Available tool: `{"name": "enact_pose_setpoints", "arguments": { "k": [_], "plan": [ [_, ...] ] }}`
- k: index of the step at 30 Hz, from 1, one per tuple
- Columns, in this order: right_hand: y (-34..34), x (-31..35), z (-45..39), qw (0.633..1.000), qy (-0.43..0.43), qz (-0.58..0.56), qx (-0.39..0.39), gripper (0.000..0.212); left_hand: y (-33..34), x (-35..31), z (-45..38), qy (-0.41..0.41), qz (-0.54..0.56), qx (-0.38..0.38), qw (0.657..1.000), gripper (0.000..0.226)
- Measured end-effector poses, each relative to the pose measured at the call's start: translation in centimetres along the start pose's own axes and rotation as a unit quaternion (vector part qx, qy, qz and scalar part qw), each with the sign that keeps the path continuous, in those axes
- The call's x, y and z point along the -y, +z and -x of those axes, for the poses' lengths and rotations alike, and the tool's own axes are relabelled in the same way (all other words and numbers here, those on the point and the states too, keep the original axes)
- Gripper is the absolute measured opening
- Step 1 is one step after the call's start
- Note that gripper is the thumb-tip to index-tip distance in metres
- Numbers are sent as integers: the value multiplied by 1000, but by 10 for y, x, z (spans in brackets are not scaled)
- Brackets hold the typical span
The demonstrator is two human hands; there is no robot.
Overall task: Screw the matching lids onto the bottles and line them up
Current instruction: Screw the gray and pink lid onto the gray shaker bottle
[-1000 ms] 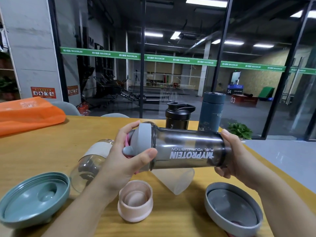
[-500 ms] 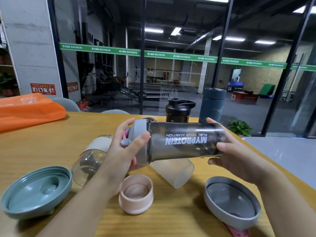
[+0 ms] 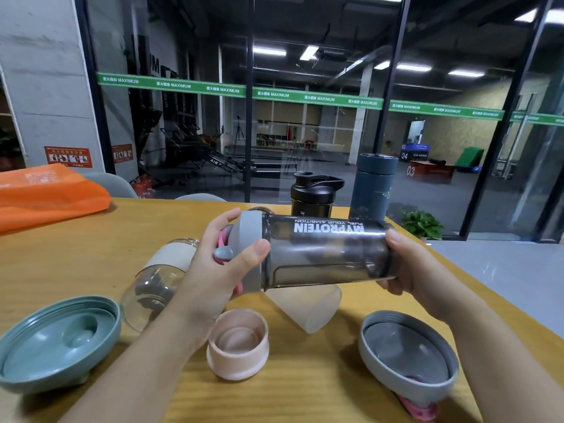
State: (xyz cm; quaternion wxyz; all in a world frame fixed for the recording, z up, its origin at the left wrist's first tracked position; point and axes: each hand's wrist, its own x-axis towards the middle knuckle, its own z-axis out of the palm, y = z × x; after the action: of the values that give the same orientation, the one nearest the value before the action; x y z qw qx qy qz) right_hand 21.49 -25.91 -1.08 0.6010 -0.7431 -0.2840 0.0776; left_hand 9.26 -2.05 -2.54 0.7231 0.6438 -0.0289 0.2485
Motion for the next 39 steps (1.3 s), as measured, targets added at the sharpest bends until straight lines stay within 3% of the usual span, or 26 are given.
{"name": "enact_pose_setpoints", "arguments": {
  "k": [2, 8, 16, 22, 32, 37, 39],
  "plan": [
    [0, -1, 0, 999, 47, 1, -11, 50, 1, 0, 1, 19, -22, 7, 1000, 72],
    [-1, 0, 3, 996, 78, 34, 15, 69, 2, -1, 4, 30, -59, 29, 997, 70],
    [-4, -1, 1, 996, 31, -42, 69, 77, 1, -2, 2, 28, -20, -9, 999, 76],
    [-8, -3, 0, 990, -11, -98, 104, 75, -1, 0, 0, 5, 12, -32, 999, 68],
    [-9, -5, -4, 991, -40, -102, 72, 72, -1, 1, -1, -17, 27, -25, 999, 61],
    [-6, -4, -3, 999, -23, -26, 27, 81, 2, 0, 1, -10, 34, -20, 999, 58],
    [-3, -3, -4, 1000, -8, -9, 2, 72, 3, -2, 2, -1, 25, -16, 1000, 65]
  ]
}}
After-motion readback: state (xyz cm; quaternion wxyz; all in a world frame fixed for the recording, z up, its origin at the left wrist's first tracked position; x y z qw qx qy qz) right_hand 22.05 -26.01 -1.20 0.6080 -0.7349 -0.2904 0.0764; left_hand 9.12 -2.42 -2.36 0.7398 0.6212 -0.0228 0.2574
